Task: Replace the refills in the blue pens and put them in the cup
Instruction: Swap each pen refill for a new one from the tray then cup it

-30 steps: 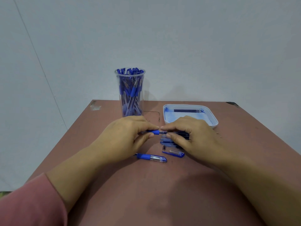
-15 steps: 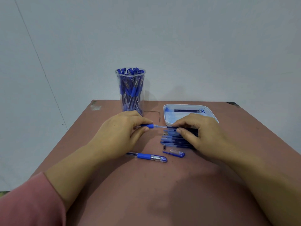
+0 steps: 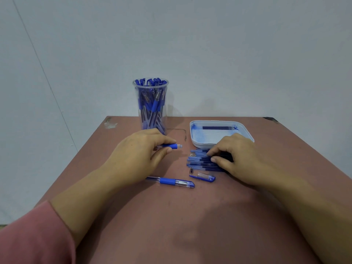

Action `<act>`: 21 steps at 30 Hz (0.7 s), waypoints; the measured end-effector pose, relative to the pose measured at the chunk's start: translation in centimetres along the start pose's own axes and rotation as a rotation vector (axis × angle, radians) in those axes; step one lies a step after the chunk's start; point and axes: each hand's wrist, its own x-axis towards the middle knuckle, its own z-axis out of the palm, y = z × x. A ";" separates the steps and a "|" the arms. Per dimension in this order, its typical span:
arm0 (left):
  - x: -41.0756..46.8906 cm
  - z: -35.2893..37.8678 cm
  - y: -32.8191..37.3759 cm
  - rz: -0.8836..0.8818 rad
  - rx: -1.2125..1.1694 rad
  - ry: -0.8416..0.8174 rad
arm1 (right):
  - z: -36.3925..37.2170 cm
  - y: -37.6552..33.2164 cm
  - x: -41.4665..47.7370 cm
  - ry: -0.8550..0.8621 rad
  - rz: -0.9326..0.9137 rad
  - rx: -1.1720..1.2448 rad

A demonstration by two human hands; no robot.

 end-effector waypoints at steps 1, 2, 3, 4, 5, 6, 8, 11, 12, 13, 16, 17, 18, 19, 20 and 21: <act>0.0 0.0 0.0 0.002 -0.003 0.002 | 0.0 0.1 0.1 0.016 -0.001 0.005; 0.0 0.0 -0.1 0.002 -0.004 0.007 | -0.2 0.1 0.2 0.035 -0.003 0.017; 0.0 0.0 -0.1 -0.001 -0.004 0.011 | -0.3 0.2 0.4 0.054 -0.007 0.028; 0.0 -0.1 -0.1 -0.003 -0.002 0.015 | -0.6 0.3 0.7 0.069 -0.016 0.031; 0.0 -0.1 -0.1 -0.001 -0.002 0.017 | -1.1 0.4 1.2 0.079 -0.024 0.024; 0.0 -0.1 -0.1 0.003 -0.002 0.018 | -1.5 0.6 1.8 0.079 -0.032 0.011; 0.0 -0.1 -0.2 0.008 0.001 0.022 | -2.5 1.1 3.4 0.021 -0.020 -0.042; 0.0 -0.2 -0.4 -0.002 0.009 0.033 | -3.3 2.2 6.2 -0.144 0.074 -0.152; 0.0 -0.2 -0.5 -0.004 0.011 0.034 | -3.2 2.7 7.1 -0.188 0.108 -0.174; 0.0 -0.3 -0.6 -0.005 0.013 0.035 | -2.9 3.2 7.8 -0.225 0.138 -0.187; 0.1 -0.2 -0.9 0.000 0.019 0.034 | -1.7 4.4 9.0 -0.282 0.192 -0.169; 0.1 -0.2 -1.0 0.004 0.023 0.033 | -1.4 4.6 9.1 -0.287 0.203 -0.156; 0.1 -0.2 -1.0 0.010 0.028 0.031 | -1.1 4.9 9.2 -0.285 0.209 -0.146; 0.1 -0.1 -1.1 0.012 0.031 0.029 | -0.8 5.1 9.3 -0.279 0.211 -0.146; 0.2 -0.1 -1.1 0.013 0.032 0.025 | -0.6 5.3 9.3 -0.266 0.209 -0.152; 0.2 -0.1 -1.2 0.012 0.032 0.022 | -0.5 5.4 9.4 -0.252 0.206 -0.160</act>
